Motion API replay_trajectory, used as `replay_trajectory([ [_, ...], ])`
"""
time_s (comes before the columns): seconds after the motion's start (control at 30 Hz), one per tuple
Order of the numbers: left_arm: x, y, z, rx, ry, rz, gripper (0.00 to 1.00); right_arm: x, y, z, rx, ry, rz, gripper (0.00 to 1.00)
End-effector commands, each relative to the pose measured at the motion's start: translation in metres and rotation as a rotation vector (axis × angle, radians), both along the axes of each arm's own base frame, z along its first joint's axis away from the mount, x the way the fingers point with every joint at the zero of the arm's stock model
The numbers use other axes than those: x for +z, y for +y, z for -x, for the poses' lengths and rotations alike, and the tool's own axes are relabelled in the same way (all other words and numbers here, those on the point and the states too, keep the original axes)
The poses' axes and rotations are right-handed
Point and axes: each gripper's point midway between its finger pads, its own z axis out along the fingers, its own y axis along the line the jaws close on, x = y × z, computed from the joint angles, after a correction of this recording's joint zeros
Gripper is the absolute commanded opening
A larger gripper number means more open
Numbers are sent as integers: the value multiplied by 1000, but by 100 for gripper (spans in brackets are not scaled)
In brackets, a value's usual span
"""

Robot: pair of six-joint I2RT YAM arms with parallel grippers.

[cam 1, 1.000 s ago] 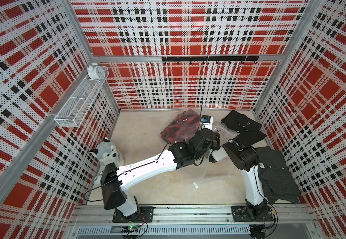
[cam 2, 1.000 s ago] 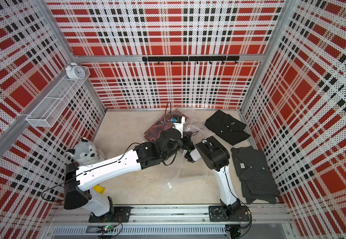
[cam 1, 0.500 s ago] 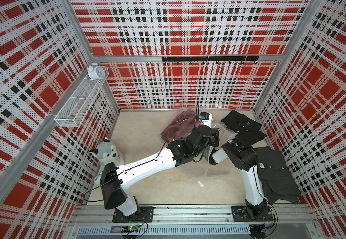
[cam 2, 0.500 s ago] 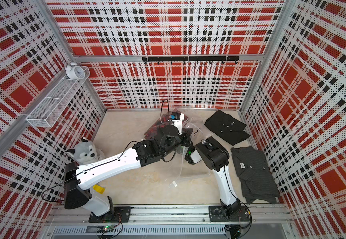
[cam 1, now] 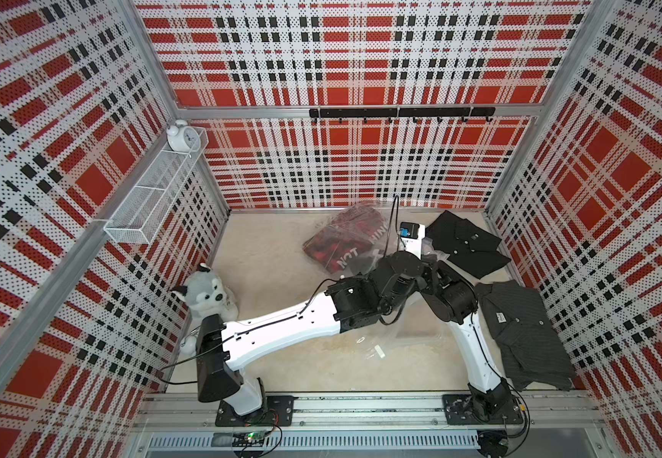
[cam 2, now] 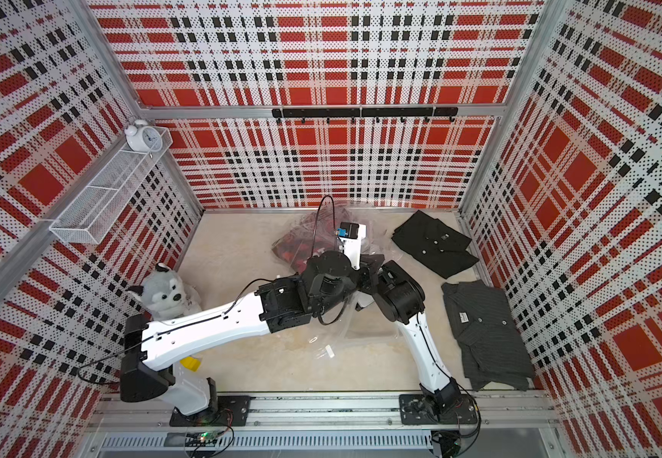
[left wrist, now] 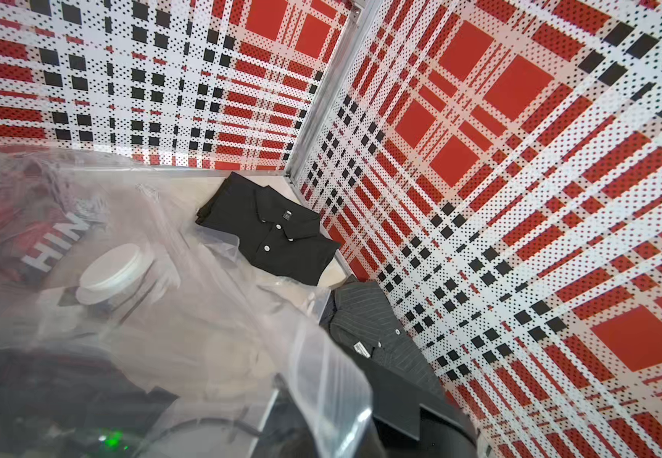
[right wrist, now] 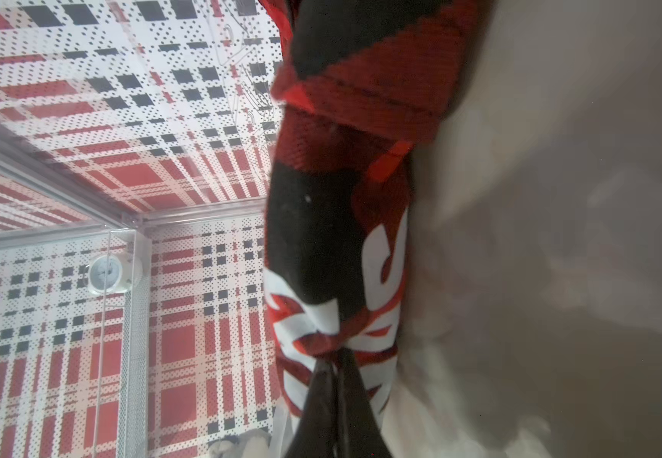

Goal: Place the folded shirt into the vacuum bag
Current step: Place the shirt in the vacuum bag.

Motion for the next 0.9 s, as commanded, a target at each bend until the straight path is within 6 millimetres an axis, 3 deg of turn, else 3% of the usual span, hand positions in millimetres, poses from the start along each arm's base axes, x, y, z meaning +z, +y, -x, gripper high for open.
replay_trajectory([
  [0.0,33,-13,13,-48,-40,98,0,-20,1,1,-43,57,-9,3],
  [0.33,16,-17,25,-70,-10,119,0,3,19,-22,-34,11,-127,7],
  [0.5,10,-10,23,-48,-8,123,0,1,25,-16,20,10,-43,10],
  [0.6,-1,-3,12,-5,-4,95,0,-7,12,-3,25,23,-33,19],
  [0.67,-8,5,2,25,1,85,0,-16,-1,8,18,58,-9,19],
  [0.7,-12,10,-5,44,3,78,0,-4,-7,13,27,2,-8,37],
  [0.87,-32,30,-33,144,1,25,0,1,-43,48,26,-40,37,52],
])
